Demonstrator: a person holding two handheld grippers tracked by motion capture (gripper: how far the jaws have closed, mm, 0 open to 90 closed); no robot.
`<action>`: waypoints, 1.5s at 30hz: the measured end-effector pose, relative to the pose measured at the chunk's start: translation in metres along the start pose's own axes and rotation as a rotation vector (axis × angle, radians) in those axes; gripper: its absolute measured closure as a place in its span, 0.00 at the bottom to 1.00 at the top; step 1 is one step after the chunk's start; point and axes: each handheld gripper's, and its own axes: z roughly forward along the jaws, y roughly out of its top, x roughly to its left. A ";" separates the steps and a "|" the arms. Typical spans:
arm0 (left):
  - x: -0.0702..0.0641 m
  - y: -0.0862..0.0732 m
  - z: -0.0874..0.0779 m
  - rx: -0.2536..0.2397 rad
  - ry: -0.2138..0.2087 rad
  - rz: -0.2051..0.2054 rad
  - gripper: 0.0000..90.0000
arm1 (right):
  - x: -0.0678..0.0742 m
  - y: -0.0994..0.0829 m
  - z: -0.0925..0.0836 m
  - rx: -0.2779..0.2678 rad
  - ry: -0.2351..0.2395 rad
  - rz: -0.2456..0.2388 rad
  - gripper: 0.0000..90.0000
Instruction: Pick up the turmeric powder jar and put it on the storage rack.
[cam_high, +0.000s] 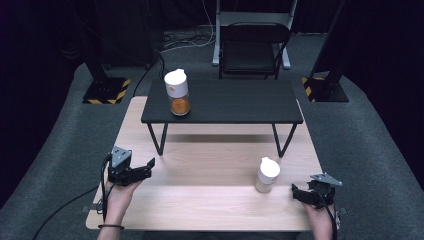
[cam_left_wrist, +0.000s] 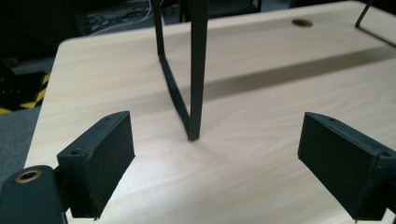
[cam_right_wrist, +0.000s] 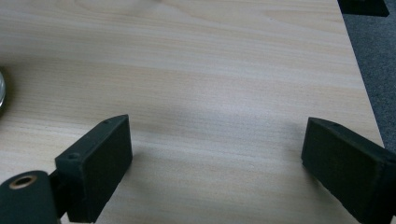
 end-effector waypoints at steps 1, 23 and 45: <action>0.000 -0.004 0.000 0.001 0.002 -0.001 0.11 | 0.000 0.000 0.000 0.000 0.000 0.000 0.08; 0.007 -0.041 0.030 0.149 0.063 -0.016 0.11 | 0.000 0.000 0.000 0.000 0.001 -0.002 0.08; 0.011 -0.040 0.050 0.260 0.058 -0.042 0.08 | 0.000 0.000 0.000 0.000 0.000 -0.001 0.08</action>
